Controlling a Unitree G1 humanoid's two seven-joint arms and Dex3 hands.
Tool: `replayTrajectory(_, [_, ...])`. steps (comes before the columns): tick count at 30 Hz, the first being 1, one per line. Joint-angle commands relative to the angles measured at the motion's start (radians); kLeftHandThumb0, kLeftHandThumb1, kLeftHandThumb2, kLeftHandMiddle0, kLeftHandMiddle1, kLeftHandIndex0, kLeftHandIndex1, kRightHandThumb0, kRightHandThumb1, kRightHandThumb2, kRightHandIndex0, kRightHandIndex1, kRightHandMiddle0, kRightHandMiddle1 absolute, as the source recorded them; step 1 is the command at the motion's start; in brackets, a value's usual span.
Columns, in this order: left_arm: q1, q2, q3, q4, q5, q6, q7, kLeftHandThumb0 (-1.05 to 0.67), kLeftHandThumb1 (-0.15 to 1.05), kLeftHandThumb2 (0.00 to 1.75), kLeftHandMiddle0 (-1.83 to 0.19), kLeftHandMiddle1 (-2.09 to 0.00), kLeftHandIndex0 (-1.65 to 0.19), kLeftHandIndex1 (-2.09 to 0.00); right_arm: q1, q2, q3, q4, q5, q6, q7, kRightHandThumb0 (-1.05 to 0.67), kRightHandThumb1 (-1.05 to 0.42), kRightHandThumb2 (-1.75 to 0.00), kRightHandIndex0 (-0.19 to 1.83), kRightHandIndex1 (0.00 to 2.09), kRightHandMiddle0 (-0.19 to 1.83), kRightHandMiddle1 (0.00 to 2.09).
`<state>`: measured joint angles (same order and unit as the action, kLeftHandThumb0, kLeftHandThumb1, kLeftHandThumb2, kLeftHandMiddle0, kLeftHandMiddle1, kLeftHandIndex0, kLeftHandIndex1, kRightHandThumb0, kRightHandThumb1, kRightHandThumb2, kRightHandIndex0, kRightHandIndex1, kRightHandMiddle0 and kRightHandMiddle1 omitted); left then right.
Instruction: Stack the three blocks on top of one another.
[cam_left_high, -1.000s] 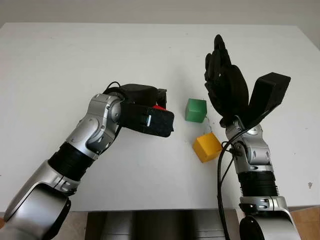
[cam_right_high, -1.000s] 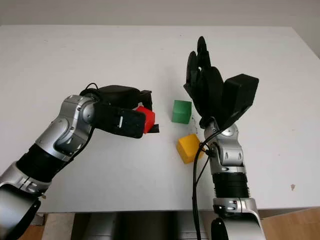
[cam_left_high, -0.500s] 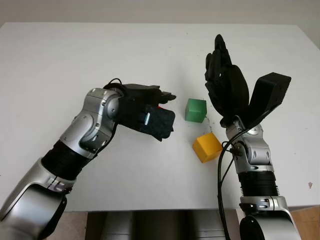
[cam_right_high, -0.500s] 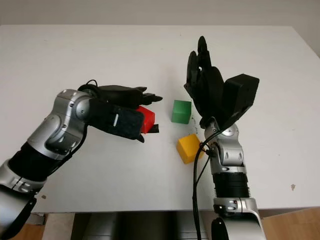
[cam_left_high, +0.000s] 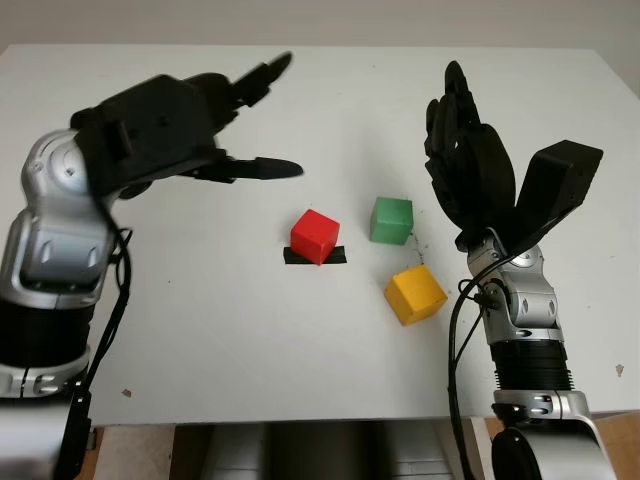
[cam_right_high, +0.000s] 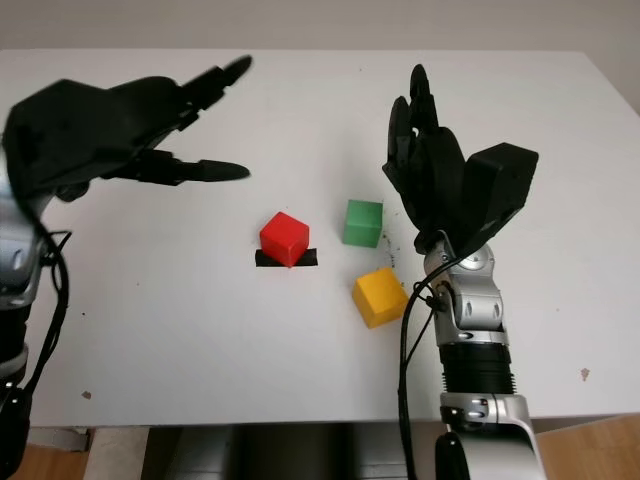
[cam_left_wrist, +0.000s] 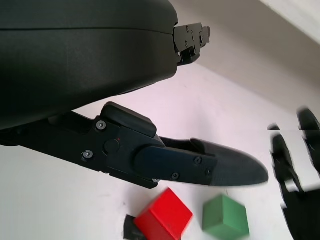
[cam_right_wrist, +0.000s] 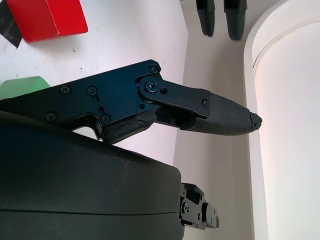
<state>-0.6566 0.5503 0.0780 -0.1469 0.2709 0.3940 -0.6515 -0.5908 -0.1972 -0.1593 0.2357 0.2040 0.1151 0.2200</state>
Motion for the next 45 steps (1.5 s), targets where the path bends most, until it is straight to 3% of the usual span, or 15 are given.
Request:
replayTrajectory(1, [0.063, -0.024, 0.039, -0.003, -0.017, -0.029, 0.08, -0.83, 1.05, 0.53, 0.19, 0.0, 0.19, 0.0, -0.018, -0.039, -0.003, -0.011, -0.005, -0.02, 0.027, -0.74, -1.05, -0.6, -0.19, 0.0, -0.19, 0.0])
replayTrajectory(3, [0.105, -0.069, 0.07, 0.006, -0.045, -0.048, 0.178, -0.81, 1.05, 0.56, 0.19, 0.0, 0.19, 0.0, -0.019, -0.071, 0.003, -0.023, -0.015, -0.015, 0.054, -0.71, -1.05, -0.56, -0.19, 0.0, -0.19, 0.0])
replayTrajectory(8, [0.174, -0.214, 0.157, 0.057, -0.169, -0.118, 0.395, -0.73, 1.05, 0.45, 0.19, 0.0, 0.19, 0.0, -0.003, -0.168, 0.03, -0.091, -0.102, 0.018, 0.069, -0.75, -1.05, -0.23, -0.13, 0.04, -0.12, 0.04])
replayTrajectory(12, [0.214, -0.263, 0.181, 0.105, -0.233, -0.238, 0.479, -0.68, 1.05, 0.48, 0.19, 0.0, 0.19, 0.0, 0.02, -0.255, 0.023, -0.184, -0.106, 0.077, 0.142, -0.69, -1.01, -0.08, -0.06, 0.07, -0.05, 0.07])
replayTrajectory(17, [0.248, -0.291, 0.192, 0.123, -0.274, -0.3, 0.547, -0.7, 1.05, 0.46, 0.19, -0.02, 0.19, 0.0, 0.05, -0.391, 0.025, -0.326, -0.132, 0.164, 0.239, -0.57, -0.92, -0.03, 0.01, 0.1, 0.05, 0.1])
replayTrajectory(24, [0.257, -0.311, 0.193, 0.154, -0.317, -0.325, 0.597, -0.66, 1.05, 0.46, 0.19, 0.0, 0.19, 0.0, 0.142, -0.612, 0.059, -0.499, -0.359, 0.02, 0.327, -0.56, -0.8, -0.04, 0.31, 0.14, 0.39, 0.11])
replayTrajectory(28, [0.257, -0.31, 0.185, 0.149, -0.314, -0.344, 0.623, -0.67, 1.05, 0.45, 0.18, -0.03, 0.19, -0.01, 0.179, -0.726, 0.067, -0.581, -0.473, -0.034, 0.393, -0.51, -0.8, -0.06, 0.27, 0.07, 0.4, 0.07])
replayTrajectory(31, [0.259, -0.31, 0.177, 0.142, -0.309, -0.354, 0.637, -0.68, 1.05, 0.45, 0.17, -0.04, 0.18, -0.01, 0.213, -0.79, 0.063, -0.589, -0.542, -0.135, 0.411, -0.58, -0.82, -0.06, 0.25, 0.06, 0.42, 0.07])
replayTrajectory(36, [0.255, -0.313, 0.172, 0.138, -0.313, -0.353, 0.654, -0.67, 1.05, 0.45, 0.15, -0.05, 0.17, -0.03, 0.282, -0.837, 0.032, -0.648, -0.561, -0.187, 0.467, -0.65, -0.83, -0.06, 0.14, 0.02, 0.48, 0.08])
replayTrajectory(45, [0.24, -0.313, 0.162, 0.154, -0.308, -0.36, 0.678, -0.65, 1.05, 0.48, 0.12, -0.06, 0.14, -0.05, 0.374, -0.808, 0.039, -0.685, -0.606, -0.248, 0.454, -0.69, -0.86, -0.06, 0.04, 0.02, 0.51, 0.06])
